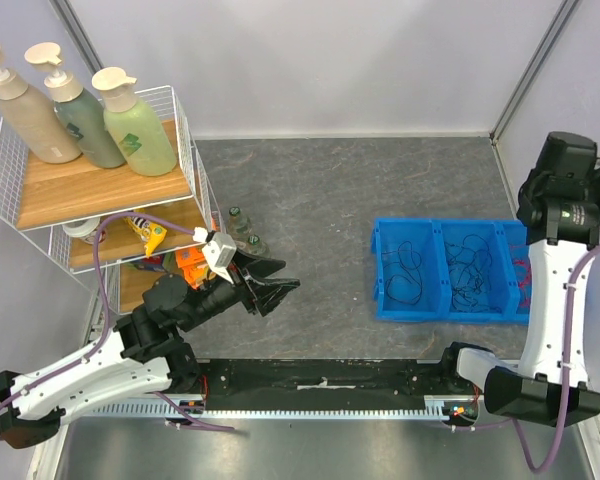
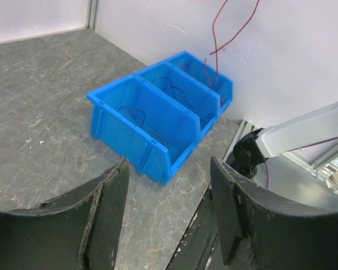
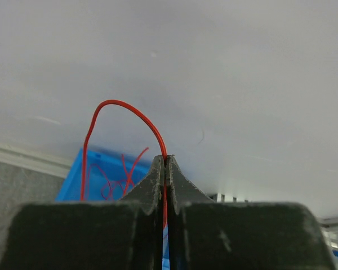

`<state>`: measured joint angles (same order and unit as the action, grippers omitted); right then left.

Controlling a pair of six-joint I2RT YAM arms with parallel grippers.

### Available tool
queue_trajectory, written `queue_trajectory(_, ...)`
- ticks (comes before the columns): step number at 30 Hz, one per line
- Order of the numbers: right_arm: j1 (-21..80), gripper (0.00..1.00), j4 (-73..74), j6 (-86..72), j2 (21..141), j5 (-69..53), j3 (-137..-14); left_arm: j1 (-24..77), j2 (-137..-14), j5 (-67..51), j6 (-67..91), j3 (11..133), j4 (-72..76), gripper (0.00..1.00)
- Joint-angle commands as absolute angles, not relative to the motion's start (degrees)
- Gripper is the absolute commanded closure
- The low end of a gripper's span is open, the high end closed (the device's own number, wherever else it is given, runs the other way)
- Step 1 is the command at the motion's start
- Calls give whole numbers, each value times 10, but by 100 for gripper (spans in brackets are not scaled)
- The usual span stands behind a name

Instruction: Untangle the cables

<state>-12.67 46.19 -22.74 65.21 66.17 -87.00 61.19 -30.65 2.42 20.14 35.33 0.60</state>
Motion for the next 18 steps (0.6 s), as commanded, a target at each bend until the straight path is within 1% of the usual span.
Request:
queue_trajectory(1, -134, 100, 465, -278, 647, 649, -824, 610, -308, 18, 216, 363, 33, 35)
queue_trajectory(3, -134, 100, 465, -300, 651, 640, -800, 611, -311, 16, 220, 360, 39, 35)
queue_trajectory(6, -134, 99, 448, -346, 658, 659, -745, 611, -313, 12, 220, 359, 43, 35)
queue_trajectory(8, -136, 94, 439, -373, 670, 678, -706, 611, -314, 12, 220, 359, 43, 35)
queue_trajectory(10, -141, 91, 432, -399, 686, 694, -676, 610, -314, 11, 221, 357, 45, 35)
queue_trajectory(12, -148, 94, 432, -436, 693, 700, -650, 611, -315, 9, 221, 357, 45, 35)
queue_trajectory(14, -158, 99, 428, -467, 696, 687, -622, 610, -316, 7, 221, 357, 45, 35)
queue_trajectory(16, -175, 100, 411, -483, 698, 627, -595, 610, -314, 6, 222, 356, 45, 35)
queue_trajectory(18, -184, 100, 391, -492, 700, 598, -570, 611, -311, 8, 224, 354, 45, 35)
